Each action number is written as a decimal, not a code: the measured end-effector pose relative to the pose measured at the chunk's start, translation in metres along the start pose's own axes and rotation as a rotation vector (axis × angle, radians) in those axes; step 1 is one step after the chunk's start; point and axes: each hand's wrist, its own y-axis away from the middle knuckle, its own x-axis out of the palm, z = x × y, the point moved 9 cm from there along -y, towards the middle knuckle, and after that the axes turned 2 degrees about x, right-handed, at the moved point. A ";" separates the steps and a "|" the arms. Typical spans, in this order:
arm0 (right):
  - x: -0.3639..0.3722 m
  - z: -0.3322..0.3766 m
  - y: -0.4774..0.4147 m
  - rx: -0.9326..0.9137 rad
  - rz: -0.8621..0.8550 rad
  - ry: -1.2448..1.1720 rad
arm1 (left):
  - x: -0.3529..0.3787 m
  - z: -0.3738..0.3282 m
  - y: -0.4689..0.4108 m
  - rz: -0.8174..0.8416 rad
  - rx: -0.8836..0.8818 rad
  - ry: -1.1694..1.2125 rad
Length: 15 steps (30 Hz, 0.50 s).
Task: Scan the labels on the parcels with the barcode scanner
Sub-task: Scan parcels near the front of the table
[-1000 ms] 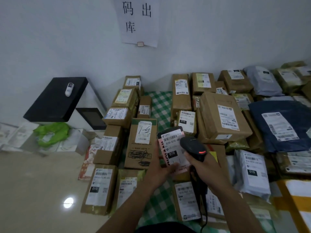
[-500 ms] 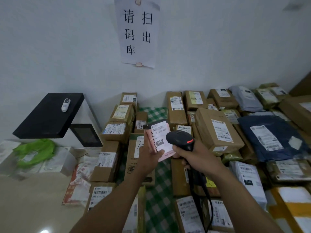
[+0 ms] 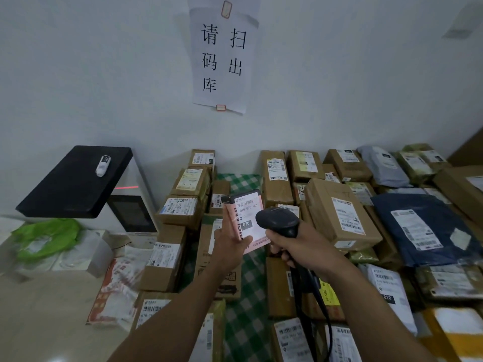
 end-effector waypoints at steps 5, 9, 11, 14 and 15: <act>0.000 0.004 -0.005 0.005 -0.001 0.017 | -0.001 0.005 -0.007 0.004 0.024 0.000; 0.001 0.006 -0.009 0.009 0.005 0.035 | -0.003 0.002 -0.009 -0.007 0.055 -0.036; 0.001 0.006 -0.011 0.011 0.008 0.039 | -0.003 0.001 -0.010 -0.011 0.075 -0.071; 0.001 0.006 -0.014 0.016 0.013 0.044 | -0.004 0.003 -0.013 -0.018 0.081 -0.084; 0.001 0.005 -0.015 0.015 0.017 0.040 | -0.004 0.003 -0.013 -0.018 0.081 -0.083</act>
